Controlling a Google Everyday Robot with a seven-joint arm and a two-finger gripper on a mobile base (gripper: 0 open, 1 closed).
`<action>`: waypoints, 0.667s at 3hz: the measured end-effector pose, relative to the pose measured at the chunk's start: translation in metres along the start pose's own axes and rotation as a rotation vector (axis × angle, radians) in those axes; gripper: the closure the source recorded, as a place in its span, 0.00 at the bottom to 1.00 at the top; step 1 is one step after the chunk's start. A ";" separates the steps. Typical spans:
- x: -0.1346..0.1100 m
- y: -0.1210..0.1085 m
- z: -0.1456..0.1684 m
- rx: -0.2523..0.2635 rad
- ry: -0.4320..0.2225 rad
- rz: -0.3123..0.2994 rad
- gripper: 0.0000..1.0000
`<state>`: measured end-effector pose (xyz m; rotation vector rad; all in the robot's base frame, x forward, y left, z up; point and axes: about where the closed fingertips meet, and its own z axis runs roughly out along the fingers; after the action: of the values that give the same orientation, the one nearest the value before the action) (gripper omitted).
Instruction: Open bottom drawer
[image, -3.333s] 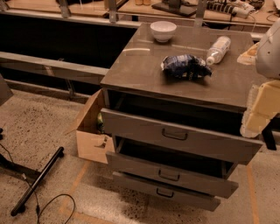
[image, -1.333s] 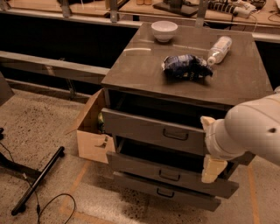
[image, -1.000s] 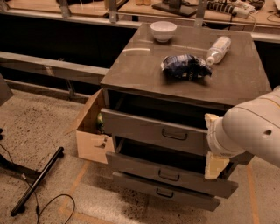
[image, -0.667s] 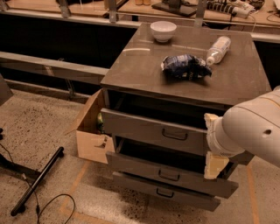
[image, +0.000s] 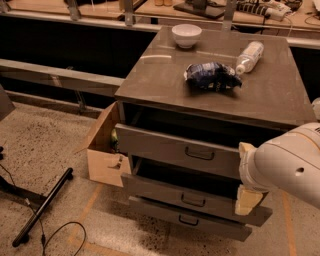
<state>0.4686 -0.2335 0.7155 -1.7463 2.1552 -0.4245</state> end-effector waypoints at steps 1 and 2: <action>0.018 0.009 0.017 -0.032 -0.048 0.093 0.00; 0.030 0.021 0.023 -0.075 -0.090 0.163 0.00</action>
Offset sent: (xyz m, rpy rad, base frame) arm -0.0276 -0.0393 -0.0459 0.2642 0.0949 -0.1558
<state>0.4543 -0.2595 0.6836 -1.5798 2.2525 -0.2220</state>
